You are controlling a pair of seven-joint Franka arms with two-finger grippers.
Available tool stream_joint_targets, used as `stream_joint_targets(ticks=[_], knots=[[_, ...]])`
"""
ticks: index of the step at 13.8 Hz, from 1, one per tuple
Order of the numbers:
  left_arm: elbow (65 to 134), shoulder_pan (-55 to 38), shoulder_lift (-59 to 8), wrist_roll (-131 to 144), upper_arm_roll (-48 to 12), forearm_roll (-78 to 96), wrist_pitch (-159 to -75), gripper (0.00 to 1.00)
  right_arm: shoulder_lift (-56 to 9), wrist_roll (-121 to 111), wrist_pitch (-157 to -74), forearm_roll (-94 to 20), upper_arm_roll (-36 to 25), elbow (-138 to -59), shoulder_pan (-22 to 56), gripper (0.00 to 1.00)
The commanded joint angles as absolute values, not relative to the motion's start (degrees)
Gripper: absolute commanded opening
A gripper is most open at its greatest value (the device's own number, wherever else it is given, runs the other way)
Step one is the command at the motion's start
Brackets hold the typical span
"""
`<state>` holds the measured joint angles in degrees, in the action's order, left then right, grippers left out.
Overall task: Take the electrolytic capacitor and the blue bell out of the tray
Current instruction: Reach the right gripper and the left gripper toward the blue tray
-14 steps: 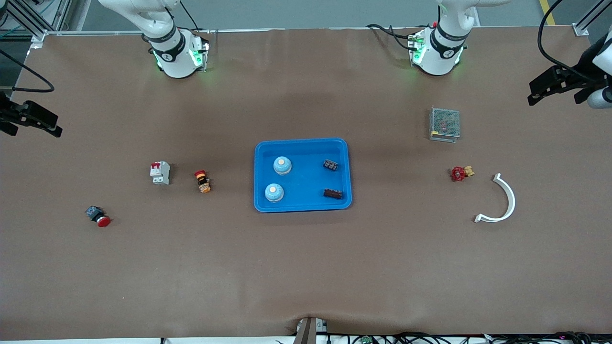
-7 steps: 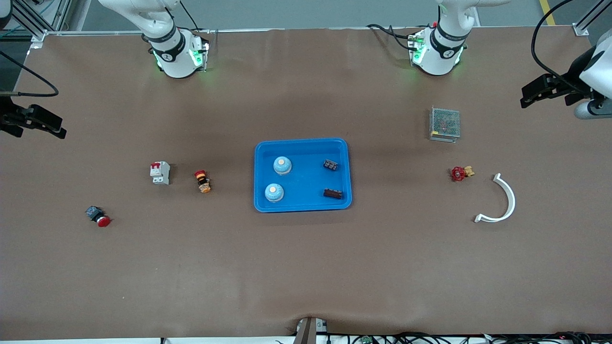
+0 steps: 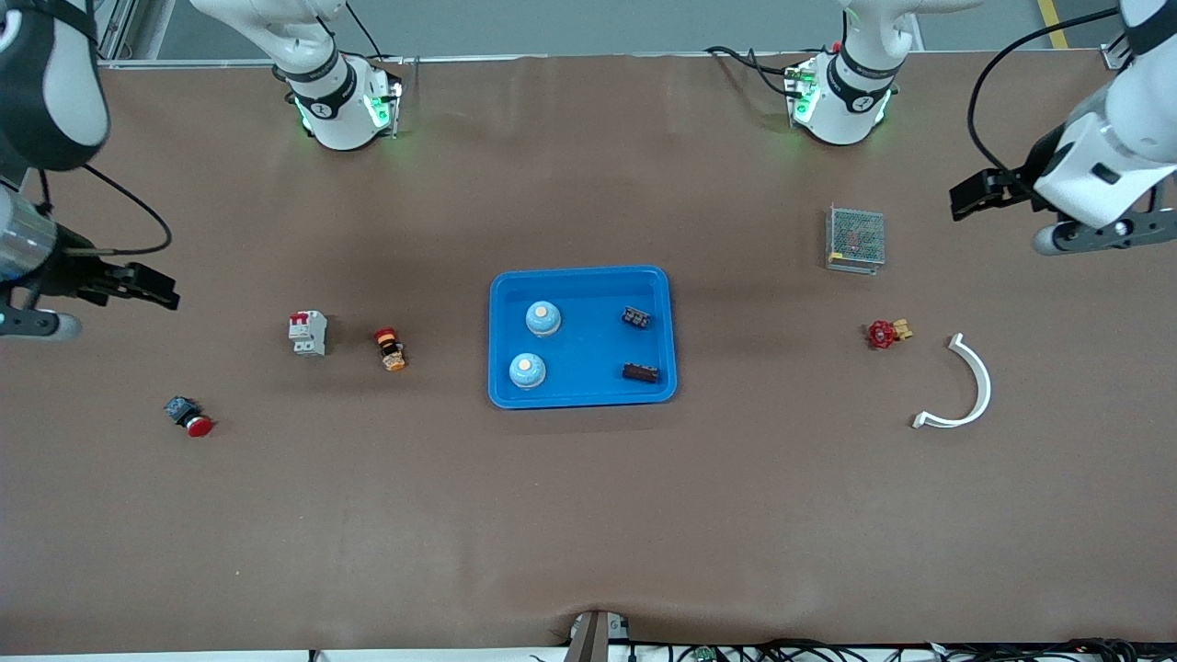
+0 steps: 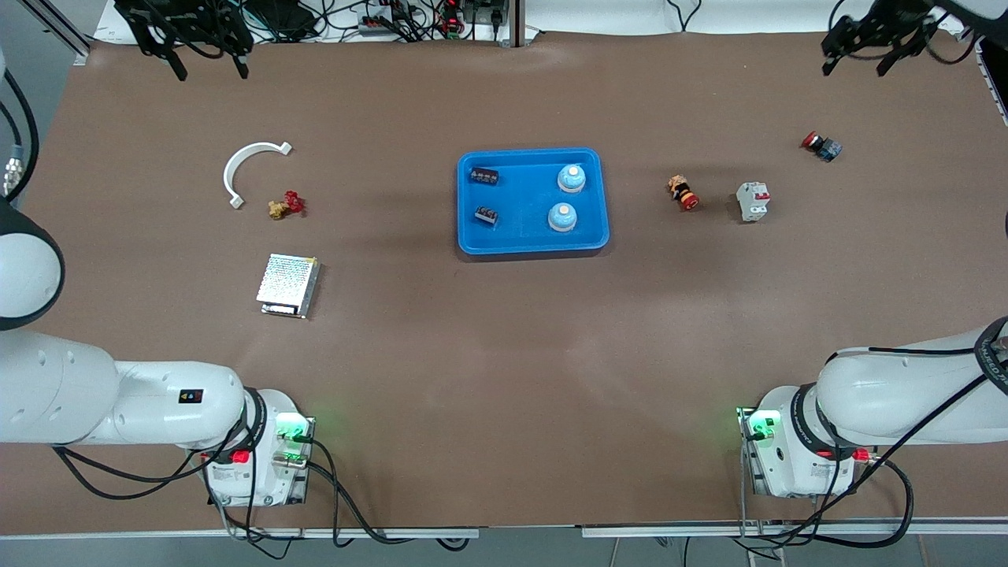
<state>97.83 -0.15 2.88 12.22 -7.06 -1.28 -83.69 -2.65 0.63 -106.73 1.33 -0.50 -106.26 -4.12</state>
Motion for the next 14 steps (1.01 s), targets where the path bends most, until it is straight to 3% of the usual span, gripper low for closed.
stream_joint_targets(ticks=[1,4,14], knots=[[102.21,0.0,4.13,13.01,-8.34,-1.06,-86.65,1.0,-1.23,7.7,-112.56,1.32,-0.18,-111.69,-0.37,1.0],[104.76,0.0,4.04,15.81,-10.19,-0.97,-88.85,1.0,-2.71,19.64,-119.07,1.32,-0.18,-115.3,5.87,1.0],[111.62,-0.09,1.5,34.08,-17.39,3.07,-97.38,1.0,-18.18,66.74,-129.81,-4.31,-0.09,-111.98,22.58,1.0]])
